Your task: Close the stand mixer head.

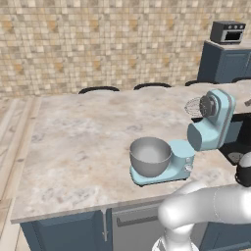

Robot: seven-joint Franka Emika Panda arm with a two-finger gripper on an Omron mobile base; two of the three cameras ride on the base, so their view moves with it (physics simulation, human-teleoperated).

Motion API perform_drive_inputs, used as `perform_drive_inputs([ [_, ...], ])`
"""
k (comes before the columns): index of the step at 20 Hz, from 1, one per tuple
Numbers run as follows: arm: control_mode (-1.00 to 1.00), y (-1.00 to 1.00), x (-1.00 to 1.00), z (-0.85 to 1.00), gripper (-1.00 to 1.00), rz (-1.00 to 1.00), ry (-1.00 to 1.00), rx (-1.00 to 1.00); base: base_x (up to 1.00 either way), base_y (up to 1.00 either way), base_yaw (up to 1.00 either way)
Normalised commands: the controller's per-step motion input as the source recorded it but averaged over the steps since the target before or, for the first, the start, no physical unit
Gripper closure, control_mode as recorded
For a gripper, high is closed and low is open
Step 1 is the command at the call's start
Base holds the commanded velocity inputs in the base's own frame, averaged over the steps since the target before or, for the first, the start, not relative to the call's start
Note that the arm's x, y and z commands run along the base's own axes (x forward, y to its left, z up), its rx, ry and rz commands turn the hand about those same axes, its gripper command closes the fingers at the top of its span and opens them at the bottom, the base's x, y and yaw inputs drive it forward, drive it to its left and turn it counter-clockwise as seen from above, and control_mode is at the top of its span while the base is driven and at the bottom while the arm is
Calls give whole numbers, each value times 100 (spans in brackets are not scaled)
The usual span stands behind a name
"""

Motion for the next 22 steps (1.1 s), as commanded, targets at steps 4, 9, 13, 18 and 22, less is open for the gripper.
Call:
perform_drive_inputs([
  [4, -100, 66, 0, -46, -100, 11, -22, 28, 0, 0, 0],
  [9, -100, 100, 1, -51, -100, 14, -23, 11, 0, 0, 0],
  [13, -100, 100, 7, -7, -100, 19, -23, -11, 0, 0, 0],
  [18, -100, 100, 0, 1, -100, 17, -30, -34, 0, 0, 0],
  [22, -100, 100, 6, 0, -100, 7, -39, -45, 0, 0, 0],
])
